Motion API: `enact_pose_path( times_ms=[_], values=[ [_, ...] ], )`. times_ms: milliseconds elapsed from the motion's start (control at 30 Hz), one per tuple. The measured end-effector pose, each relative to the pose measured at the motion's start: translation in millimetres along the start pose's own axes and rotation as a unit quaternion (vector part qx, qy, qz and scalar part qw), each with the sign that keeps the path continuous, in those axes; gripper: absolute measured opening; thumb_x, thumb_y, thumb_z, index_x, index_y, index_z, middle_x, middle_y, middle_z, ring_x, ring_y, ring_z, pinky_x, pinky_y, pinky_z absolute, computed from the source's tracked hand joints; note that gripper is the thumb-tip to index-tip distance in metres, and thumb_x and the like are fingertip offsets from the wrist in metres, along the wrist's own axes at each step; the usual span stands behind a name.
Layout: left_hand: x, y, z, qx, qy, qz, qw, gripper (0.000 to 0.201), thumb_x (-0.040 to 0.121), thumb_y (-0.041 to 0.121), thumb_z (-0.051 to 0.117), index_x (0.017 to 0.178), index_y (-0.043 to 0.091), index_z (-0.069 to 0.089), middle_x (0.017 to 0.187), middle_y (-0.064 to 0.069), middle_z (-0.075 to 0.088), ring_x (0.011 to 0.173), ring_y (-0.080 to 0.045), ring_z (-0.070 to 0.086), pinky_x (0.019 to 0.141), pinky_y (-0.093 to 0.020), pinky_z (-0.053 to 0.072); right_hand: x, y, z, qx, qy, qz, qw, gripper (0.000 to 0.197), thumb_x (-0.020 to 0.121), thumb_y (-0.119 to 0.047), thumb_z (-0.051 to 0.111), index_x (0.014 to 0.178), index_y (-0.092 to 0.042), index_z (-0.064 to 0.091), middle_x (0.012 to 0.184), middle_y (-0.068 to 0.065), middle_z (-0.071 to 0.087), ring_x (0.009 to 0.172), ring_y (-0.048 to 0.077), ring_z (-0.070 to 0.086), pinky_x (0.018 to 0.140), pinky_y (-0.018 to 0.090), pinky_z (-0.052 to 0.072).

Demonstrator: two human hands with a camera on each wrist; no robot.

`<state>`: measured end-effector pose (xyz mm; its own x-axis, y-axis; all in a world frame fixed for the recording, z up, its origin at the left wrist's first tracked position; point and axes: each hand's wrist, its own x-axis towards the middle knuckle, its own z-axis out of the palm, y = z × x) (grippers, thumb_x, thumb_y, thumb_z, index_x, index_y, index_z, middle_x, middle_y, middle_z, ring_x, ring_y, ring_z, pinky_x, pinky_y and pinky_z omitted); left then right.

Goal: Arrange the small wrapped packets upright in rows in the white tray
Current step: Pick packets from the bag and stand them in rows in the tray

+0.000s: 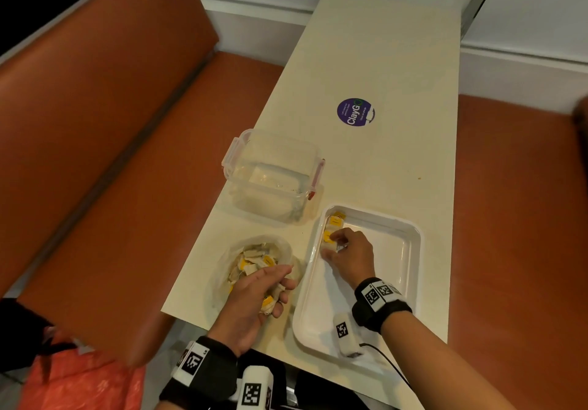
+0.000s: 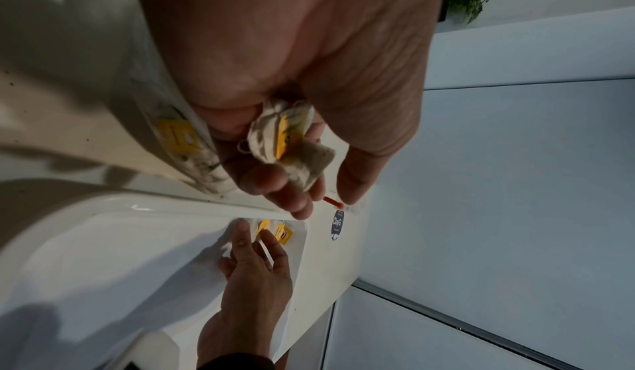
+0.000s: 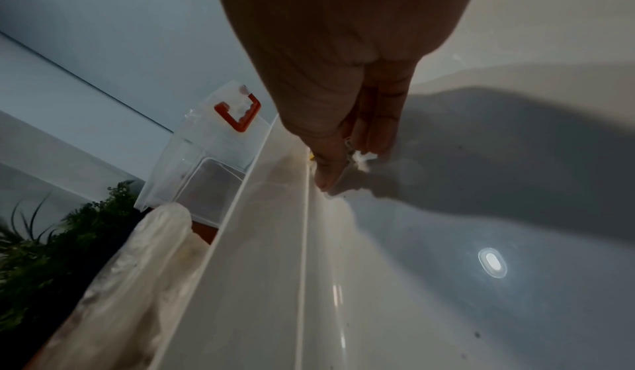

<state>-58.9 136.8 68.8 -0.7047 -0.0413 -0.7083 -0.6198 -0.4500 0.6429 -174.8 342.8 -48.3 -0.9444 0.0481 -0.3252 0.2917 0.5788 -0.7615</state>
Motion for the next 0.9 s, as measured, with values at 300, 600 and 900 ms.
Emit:
enact_pose_path(
  times_ms=[300, 600, 900],
  values=[
    [-2, 3, 7, -0.018, -0.002, -0.004, 1.000, 0.055, 0.083, 0.037, 0.080, 0.121, -0.002, 0.071, 0.101, -0.019, 0.070, 0.073, -0.021, 0.062, 0.055, -0.030, 0.043, -8, -8, -10, 0.010, -0.003, 0.009, 1.000, 0.045, 0.069, -0.025, 0.096, 0.106, -0.027, 0.069, 0.110, -0.002, 0.059, 0.087, 0.010, 0.062, 0.075, 0.017, 0.045],
    [-3, 18, 21, -0.143, -0.085, -0.066, 0.984, 0.069, 0.100, 0.058, 0.052, 0.139, 0.002, 0.061, 0.134, -0.026, 0.068, 0.112, -0.035, 0.071, 0.078, -0.036, 0.056, -89, -96, -84, 0.077, -0.128, -0.090, 0.985, 0.025, 0.075, -0.039, 0.091, 0.096, -0.039, 0.076, 0.093, -0.015, 0.073, 0.077, 0.006, 0.066, 0.068, 0.013, 0.049],
    [-7, 17, 32, -0.029, -0.212, -0.019, 0.977, 0.042, 0.100, 0.014, 0.060, 0.141, 0.008, 0.065, 0.145, -0.019, 0.063, 0.120, -0.027, 0.064, 0.085, -0.033, 0.053, -105, -103, -81, -0.057, -0.171, -0.136, 0.974, 0.015, 0.088, -0.045, 0.077, 0.101, -0.037, 0.073, 0.091, -0.014, 0.070, 0.079, -0.003, 0.060, 0.068, 0.015, 0.045]
  ],
)
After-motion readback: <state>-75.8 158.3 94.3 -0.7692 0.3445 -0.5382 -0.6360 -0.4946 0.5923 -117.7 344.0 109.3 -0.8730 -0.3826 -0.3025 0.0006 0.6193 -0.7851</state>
